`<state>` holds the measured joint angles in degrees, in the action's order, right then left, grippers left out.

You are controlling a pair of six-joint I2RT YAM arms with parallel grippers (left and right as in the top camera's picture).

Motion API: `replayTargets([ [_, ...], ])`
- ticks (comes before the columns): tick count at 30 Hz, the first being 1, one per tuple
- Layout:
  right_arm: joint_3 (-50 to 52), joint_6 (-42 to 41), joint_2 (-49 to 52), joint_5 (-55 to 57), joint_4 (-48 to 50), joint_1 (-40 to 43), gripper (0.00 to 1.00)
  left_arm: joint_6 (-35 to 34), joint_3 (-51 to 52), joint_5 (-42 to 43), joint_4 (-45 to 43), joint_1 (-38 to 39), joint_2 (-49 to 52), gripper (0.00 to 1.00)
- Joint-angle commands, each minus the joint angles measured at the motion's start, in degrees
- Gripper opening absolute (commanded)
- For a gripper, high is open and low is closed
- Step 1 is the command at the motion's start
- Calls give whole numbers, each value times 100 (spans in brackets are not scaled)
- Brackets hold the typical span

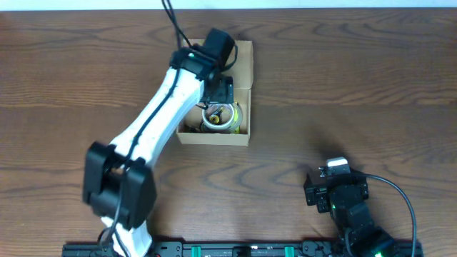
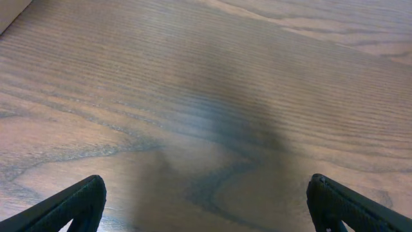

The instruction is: Pack container

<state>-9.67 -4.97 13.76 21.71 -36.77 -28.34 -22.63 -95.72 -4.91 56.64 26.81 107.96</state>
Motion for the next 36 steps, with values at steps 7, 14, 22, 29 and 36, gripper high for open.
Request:
replayTargets([
  [7,9,33,-24,72,-4,28,99,-2,-109,37,105,22,-1569,95],
  [14,9,33,-24,72,-4,28,99,-7,-109,-590,820,13,-2802,95],
  [22,9,33,-24,72,-4,28,99,-4,-109,-470,1749,13,-3287,95],
  [29,9,1141,-24,289,109,28,99,-509,-109,-562,1749,-140,-3501,95],
  [36,-72,1132,-24,-463,1196,28,99,-522,-109,-557,1722,-398,-3845,96],
])
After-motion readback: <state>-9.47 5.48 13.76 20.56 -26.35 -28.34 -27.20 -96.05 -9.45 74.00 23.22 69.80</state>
